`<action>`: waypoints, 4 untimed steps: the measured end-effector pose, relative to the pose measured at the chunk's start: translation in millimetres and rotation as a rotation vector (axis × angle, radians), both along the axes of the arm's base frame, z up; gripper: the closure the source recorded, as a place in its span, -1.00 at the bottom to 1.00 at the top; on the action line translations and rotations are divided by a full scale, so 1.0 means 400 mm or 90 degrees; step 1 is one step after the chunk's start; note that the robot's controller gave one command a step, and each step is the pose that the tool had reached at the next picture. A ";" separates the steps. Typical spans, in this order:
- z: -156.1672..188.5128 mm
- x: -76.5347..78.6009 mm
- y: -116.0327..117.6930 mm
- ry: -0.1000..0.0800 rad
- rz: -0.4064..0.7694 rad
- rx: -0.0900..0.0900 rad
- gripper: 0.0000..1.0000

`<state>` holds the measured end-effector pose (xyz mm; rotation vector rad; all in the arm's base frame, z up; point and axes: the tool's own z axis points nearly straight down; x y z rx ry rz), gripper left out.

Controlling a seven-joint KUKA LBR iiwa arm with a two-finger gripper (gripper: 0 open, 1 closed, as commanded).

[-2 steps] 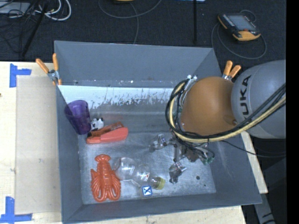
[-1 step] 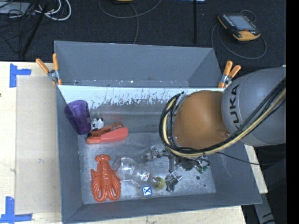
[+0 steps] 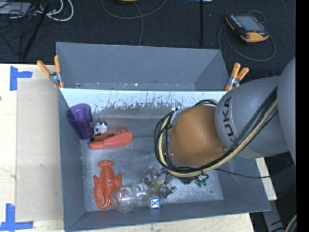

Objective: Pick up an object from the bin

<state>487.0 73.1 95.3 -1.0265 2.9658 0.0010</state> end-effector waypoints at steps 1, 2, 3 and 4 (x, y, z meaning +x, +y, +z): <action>0.000 0.000 0.000 0.000 0.000 0.000 1.00; 0.248 0.062 -0.033 0.002 -0.020 0.000 1.00; 0.248 0.062 -0.033 0.002 -0.020 0.000 1.00; 0.322 0.065 -0.040 0.005 0.038 0.000 1.00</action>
Offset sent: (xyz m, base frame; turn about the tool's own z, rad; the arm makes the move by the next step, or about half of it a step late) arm 0.0246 -0.0132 0.0999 0.0263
